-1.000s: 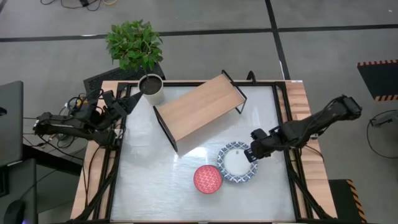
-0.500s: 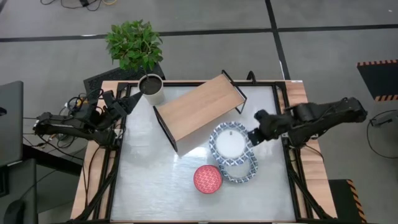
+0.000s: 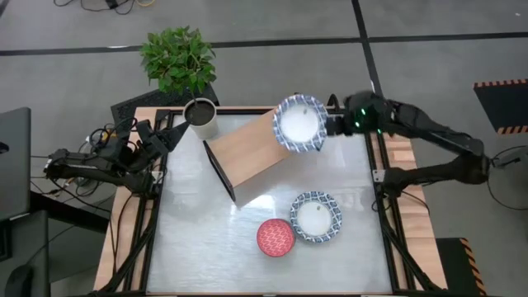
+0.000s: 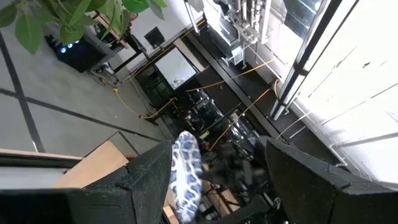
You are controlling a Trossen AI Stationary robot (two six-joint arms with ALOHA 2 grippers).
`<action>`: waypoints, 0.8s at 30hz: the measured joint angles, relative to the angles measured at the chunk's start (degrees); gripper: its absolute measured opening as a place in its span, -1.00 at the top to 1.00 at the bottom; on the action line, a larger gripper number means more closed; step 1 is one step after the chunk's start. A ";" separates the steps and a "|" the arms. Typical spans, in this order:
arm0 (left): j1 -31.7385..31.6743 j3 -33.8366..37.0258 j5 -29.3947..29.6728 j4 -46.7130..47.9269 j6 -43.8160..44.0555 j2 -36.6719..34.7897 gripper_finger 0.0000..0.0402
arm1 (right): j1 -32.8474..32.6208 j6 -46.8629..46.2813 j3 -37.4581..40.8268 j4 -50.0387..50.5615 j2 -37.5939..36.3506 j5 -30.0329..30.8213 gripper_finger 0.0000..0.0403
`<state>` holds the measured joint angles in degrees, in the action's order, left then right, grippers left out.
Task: Place and stack bowls onto a shelf
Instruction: Put the white bowl on the shelf
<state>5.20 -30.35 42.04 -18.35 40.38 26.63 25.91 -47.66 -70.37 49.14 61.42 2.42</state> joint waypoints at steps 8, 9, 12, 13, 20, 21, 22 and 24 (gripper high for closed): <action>0.01 0.00 0.00 0.00 0.93 -0.02 -0.23 | 13.39 7.13 0.00 -3.15 8.25 -17.11 0.90; -0.01 0.00 0.02 0.00 1.01 -0.01 -0.23 | 14.28 7.89 0.00 -3.12 9.20 -18.71 0.90; 0.01 0.00 0.00 0.00 1.03 -0.02 -0.23 | 16.09 9.68 0.00 -3.09 11.81 -22.02 0.90; -0.01 0.01 0.00 0.00 1.06 -0.02 -0.23 | 16.51 10.25 0.00 -3.02 12.46 -22.82 0.90; -0.01 0.00 0.84 0.00 1.43 -0.01 -0.23 | 19.31 12.31 0.01 -2.91 14.84 -23.73 0.79; -0.01 0.00 0.87 0.00 1.45 -0.02 -0.23 | 19.73 12.96 0.02 -2.78 14.87 -23.76 0.76; 0.00 0.01 0.87 0.02 1.45 -0.02 -0.23 | 20.10 13.21 0.02 -2.83 14.80 -23.76 0.74; -0.01 0.00 0.85 0.00 1.45 -0.02 -0.23 | 20.49 13.24 0.02 -3.06 14.70 -23.78 0.70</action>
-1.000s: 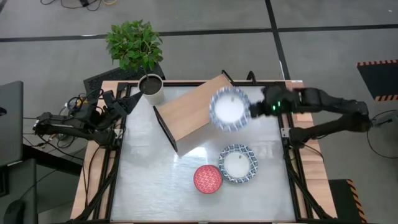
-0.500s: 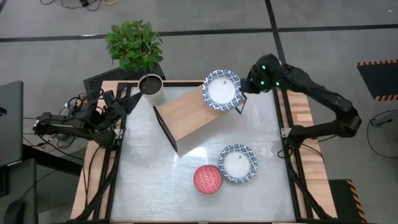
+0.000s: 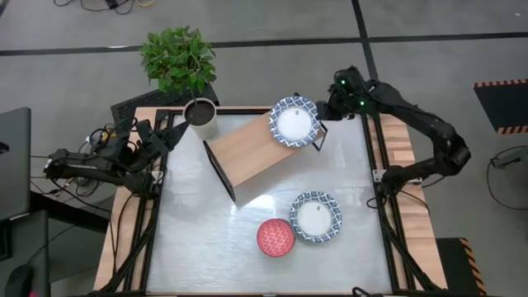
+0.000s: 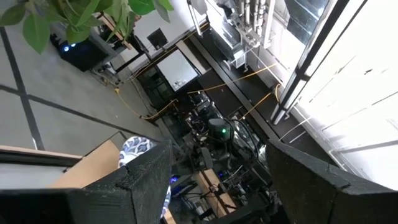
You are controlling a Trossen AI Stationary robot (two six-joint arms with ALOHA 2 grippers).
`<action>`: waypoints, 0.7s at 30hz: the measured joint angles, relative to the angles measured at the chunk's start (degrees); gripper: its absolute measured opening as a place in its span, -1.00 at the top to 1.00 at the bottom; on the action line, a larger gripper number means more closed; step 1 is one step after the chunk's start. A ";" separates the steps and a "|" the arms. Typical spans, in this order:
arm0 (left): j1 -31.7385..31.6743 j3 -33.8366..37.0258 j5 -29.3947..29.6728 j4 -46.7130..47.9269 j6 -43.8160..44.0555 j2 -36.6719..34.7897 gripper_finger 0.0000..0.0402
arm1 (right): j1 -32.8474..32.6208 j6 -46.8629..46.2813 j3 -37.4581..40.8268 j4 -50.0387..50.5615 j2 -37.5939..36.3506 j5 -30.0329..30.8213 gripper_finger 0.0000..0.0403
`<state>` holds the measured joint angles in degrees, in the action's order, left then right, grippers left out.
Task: Place and stack bowls onto a shelf
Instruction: Put the white bowl on the shelf, then stack the white bowl on top of the white bowl on the shelf
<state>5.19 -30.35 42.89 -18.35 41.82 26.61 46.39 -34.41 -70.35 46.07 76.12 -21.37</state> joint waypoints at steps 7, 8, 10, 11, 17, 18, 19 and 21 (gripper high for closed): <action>0.00 0.00 0.00 0.02 -1.34 0.00 -0.23 | 1.02 1.71 0.00 0.09 0.02 -1.14 0.51; 0.00 0.00 0.02 0.02 -1.49 0.02 -0.23 | 1.03 2.04 0.00 -0.12 0.04 -1.13 0.46; 0.01 0.00 0.02 0.01 -1.55 0.01 -0.23 | 1.05 2.85 0.00 -0.95 0.04 -1.12 0.35; 0.02 0.00 0.02 0.02 -1.54 0.01 -0.23 | 1.05 3.21 0.00 -1.25 0.04 -1.16 0.29; 0.01 0.00 0.00 0.01 -1.55 0.01 -0.23 | 2.00 4.58 -1.54 0.38 0.00 -1.31 -0.08; 0.01 0.00 0.00 0.02 -1.55 0.00 -0.23 | 2.15 4.99 -2.41 1.51 -0.06 -1.30 -0.13; 0.00 0.00 0.00 0.02 -1.55 0.00 -0.23 | 2.08 5.64 -3.28 3.06 -0.41 -1.29 -0.16; 0.00 0.02 -0.21 0.02 -1.55 0.00 -0.23 | 1.16 7.17 -4.72 8.18 -1.81 -1.03 -0.19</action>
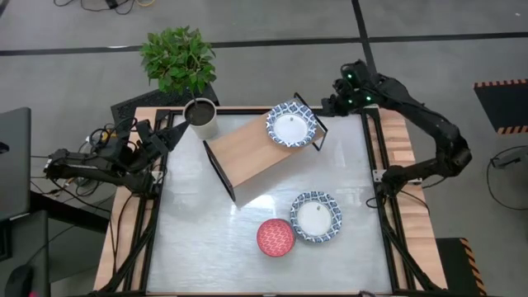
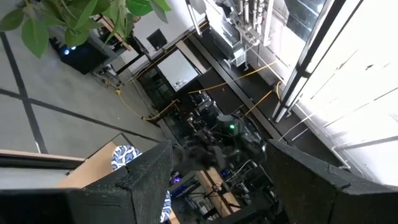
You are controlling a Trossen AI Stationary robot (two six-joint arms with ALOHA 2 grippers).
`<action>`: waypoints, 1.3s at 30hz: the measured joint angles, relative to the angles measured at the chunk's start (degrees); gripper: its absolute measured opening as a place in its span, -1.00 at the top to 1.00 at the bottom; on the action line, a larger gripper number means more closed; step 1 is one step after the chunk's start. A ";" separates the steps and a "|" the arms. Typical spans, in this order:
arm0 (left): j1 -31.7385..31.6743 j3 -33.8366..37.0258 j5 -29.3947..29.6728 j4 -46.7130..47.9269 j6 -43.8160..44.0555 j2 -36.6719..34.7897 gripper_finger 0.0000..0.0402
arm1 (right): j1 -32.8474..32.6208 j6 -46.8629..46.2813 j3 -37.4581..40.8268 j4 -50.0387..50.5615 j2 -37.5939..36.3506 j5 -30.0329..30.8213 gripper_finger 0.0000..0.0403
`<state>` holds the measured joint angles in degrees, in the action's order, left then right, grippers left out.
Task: Place and stack bowls onto a shelf
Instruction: Stack the white bowl on top of the white bowl on the shelf
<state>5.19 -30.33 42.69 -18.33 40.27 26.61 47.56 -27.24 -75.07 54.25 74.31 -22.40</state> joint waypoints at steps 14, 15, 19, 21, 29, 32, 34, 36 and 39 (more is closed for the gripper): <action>0.01 -0.02 0.03 1.16 -0.12 0.02 -0.23 | -42.05 -33.33 16.68 18.68 -15.91 18.48 -0.17; 0.00 -0.02 0.03 1.16 -0.11 0.02 -0.23 | -45.51 -38.64 19.39 17.32 -17.01 19.28 -0.17; 0.00 -0.02 0.09 1.38 0.82 0.02 -0.23 | -57.06 -56.53 28.31 8.34 -19.74 22.96 -0.16; 0.01 -0.02 0.68 1.38 0.99 0.02 -0.23 | -61.18 -62.67 31.38 5.12 -20.00 24.49 -0.16; 0.00 -0.02 1.79 1.47 2.12 0.00 -0.23 | -69.38 -73.06 36.02 1.23 -15.71 25.38 -0.16; 0.00 -0.02 2.16 2.54 2.96 0.00 -0.23 | -70.46 -72.99 36.02 -1.19 -13.90 25.38 -0.16; 0.00 -0.02 2.39 3.52 3.77 0.02 -0.23 | -70.78 -72.78 36.02 -3.58 -12.80 25.38 -0.16; 0.01 -0.02 2.42 4.51 4.63 0.00 -0.23 | -70.82 -72.12 36.00 -5.66 -11.68 25.38 -0.16; 0.02 -0.02 2.41 5.77 6.09 0.02 -0.23 | -70.80 -71.47 35.98 -6.35 -9.78 25.38 -0.16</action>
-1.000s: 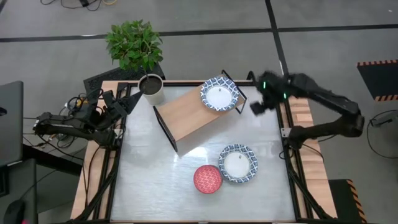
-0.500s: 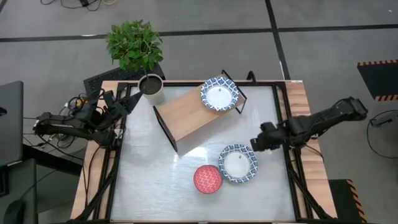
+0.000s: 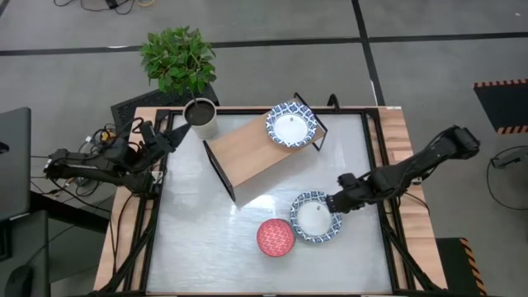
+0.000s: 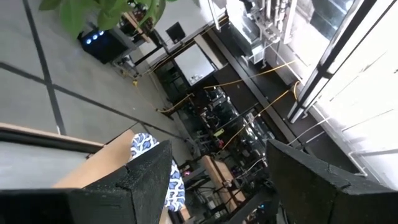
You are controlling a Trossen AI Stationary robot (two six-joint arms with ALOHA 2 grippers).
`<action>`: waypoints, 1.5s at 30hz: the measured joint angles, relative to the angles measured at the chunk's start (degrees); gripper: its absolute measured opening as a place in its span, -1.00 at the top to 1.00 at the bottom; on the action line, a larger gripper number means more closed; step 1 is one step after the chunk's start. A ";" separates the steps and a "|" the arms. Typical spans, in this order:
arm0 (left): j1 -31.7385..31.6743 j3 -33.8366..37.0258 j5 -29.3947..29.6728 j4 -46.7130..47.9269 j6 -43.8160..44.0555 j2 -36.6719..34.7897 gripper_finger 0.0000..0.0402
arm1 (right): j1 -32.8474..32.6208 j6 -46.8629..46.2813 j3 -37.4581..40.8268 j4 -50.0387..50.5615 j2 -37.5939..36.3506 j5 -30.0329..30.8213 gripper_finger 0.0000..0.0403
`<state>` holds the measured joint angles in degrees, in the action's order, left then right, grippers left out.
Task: Place and stack bowls onto a shelf
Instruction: Stack the white bowl on top of the white bowl on the shelf
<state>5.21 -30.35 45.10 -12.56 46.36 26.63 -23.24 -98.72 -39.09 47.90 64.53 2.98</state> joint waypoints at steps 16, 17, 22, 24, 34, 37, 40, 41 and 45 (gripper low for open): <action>0.00 0.00 0.79 0.01 0.22 -0.02 -0.23 | 0.00 1.68 -0.01 -4.24 4.20 -1.55 -0.16; 0.00 0.00 0.79 0.01 0.21 -0.02 -0.23 | 0.00 1.68 -0.02 -4.26 4.16 -1.56 -0.15; -0.02 0.00 0.79 0.01 0.21 -0.02 -0.23 | 0.00 1.70 -0.02 -4.26 4.15 -2.19 -0.01; 0.00 0.00 0.79 0.01 0.21 -0.01 -0.23 | 0.00 1.74 -0.02 -4.25 4.15 -2.19 0.08; -0.02 0.00 0.81 -0.41 0.21 0.00 -0.23 | 0.02 3.21 -0.02 -4.37 4.15 -2.45 0.49; -0.02 0.00 0.81 -0.41 0.21 -0.02 -0.23 | 0.04 3.41 -0.02 -4.51 4.15 -3.08 0.60; -0.01 0.00 0.81 -0.41 0.26 -0.02 -0.23 | 0.04 3.95 -0.02 -4.73 4.15 -3.47 0.69; 0.00 0.00 0.81 -0.41 0.27 -0.02 -0.23 | 0.07 4.10 0.00 -4.82 4.13 -3.90 0.71; -0.02 0.00 0.81 -0.41 0.32 -0.02 -0.23 | 0.04 4.14 -0.17 -4.85 4.13 -5.06 0.75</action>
<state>5.19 -30.35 45.91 -12.97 46.68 26.61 -23.20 -94.58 -39.26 43.05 68.66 -2.08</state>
